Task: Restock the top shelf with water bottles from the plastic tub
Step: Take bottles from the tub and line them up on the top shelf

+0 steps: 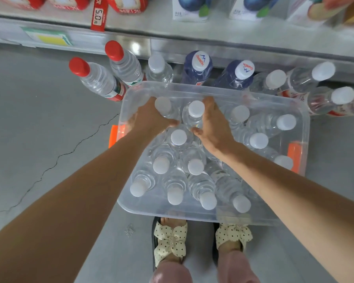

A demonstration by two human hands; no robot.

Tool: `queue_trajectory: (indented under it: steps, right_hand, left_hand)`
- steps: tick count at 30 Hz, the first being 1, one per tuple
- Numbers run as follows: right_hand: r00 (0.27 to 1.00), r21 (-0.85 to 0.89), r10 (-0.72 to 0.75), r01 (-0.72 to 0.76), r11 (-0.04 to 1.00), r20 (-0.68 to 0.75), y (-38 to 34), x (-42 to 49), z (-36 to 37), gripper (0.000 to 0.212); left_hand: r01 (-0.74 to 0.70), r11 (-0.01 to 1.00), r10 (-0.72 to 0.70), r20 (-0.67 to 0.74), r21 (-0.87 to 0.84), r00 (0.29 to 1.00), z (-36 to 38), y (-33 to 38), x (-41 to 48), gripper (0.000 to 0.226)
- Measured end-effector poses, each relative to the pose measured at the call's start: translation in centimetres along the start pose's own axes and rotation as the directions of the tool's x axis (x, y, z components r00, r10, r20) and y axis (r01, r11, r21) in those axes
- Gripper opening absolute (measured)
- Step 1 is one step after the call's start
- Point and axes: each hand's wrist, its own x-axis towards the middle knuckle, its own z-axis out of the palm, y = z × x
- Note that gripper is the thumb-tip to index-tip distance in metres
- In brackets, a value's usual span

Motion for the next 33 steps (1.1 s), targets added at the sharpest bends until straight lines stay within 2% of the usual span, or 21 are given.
queue_trajectory:
  steps: [9,15,19,22,24,27,30,33]
  right_hand:
    - [0.991,0.124,0.052,-0.067,0.99,0.121,0.0,0.8,-0.3,0.071]
    - [0.997,0.173,0.031,-0.043,0.984,0.068,-0.5,-0.2,-1.2,0.052]
    - [0.999,0.367,0.024,-0.033,0.93,0.028,-2.0,-2.0,-3.8,0.045]
    - [0.998,0.364,-0.041,0.052,0.93,-0.036,-3.2,-3.9,-7.1,0.047]
    - [0.997,0.392,-0.051,0.067,0.918,-0.051,-4.3,-4.8,-9.6,0.042]
    - [0.999,0.455,-0.041,0.049,0.889,-0.026,-5.9,-5.9,-13.1,0.047]
    - [1.0,0.584,0.015,-0.019,0.812,0.011,-7.9,-6.9,-17.7,0.054]
    - [0.996,0.662,-0.016,-0.046,0.748,0.088,-11.1,-8.4,-23.4,0.039]
  left_hand:
    - [-0.07,0.995,0.075,-0.061,0.077,0.995,0.0,-0.1,-0.2,0.063]
    - [-0.184,0.983,0.185,-0.083,0.011,0.979,-1.1,-0.4,-1.8,0.058]
    - [-0.308,0.951,0.309,-0.087,0.023,0.947,-3.8,0.1,-4.2,0.056]
    - [-0.369,0.928,0.365,-0.074,-0.052,0.928,-6.6,1.4,-6.9,0.047]
    - [-0.412,0.907,0.408,-0.056,-0.091,0.911,-8.4,3.0,-8.8,0.044]
    - [-0.446,0.883,0.446,-0.037,-0.148,0.894,-10.4,5.5,-11.7,0.041]
    - [-0.424,0.858,0.418,-0.087,-0.289,0.904,-12.9,7.9,-13.9,0.046]
    - [-0.377,0.807,0.342,-0.161,-0.454,0.926,-16.0,10.7,-17.2,0.062]
